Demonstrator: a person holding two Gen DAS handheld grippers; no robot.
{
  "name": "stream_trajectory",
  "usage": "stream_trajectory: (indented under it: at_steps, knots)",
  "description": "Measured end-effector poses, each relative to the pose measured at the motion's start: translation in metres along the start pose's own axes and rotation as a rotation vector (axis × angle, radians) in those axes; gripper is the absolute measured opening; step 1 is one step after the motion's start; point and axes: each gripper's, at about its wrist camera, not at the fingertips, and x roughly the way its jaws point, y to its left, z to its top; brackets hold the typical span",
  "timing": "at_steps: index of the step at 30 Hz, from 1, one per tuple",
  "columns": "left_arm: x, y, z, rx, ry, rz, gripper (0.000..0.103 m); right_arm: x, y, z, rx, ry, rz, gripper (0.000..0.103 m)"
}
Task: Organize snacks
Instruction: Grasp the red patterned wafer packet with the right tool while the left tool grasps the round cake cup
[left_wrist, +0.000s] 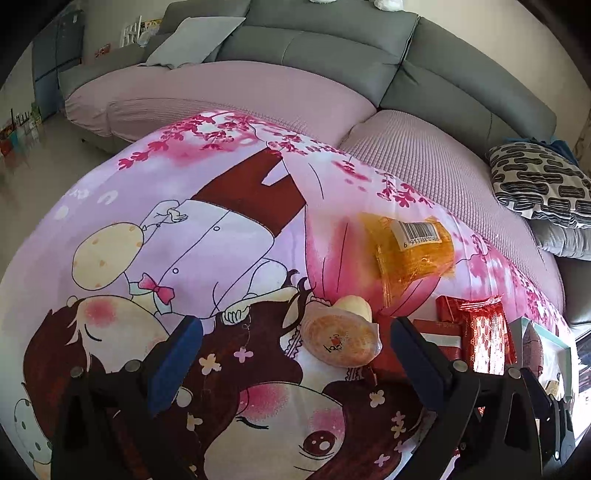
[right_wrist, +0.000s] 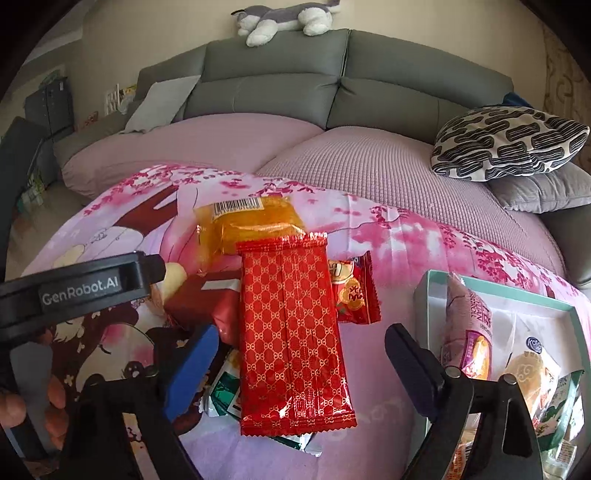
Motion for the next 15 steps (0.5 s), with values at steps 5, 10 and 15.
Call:
stream_trajectory:
  at_steps: [5,10,15]
  knots:
    - [0.007,-0.002,-0.003,-0.008,0.029,-0.056,0.084,0.003,-0.006,-0.003,0.024,0.022,0.025,0.076]
    - [0.009,-0.003,-0.004,-0.012,0.046,-0.082,0.054,0.002,-0.008,-0.004,0.033,0.033,0.045,0.059]
    - [0.010,-0.008,-0.005,-0.003,0.057,-0.117,0.039,0.002,-0.014,-0.004,0.061,0.041,0.084,0.054]
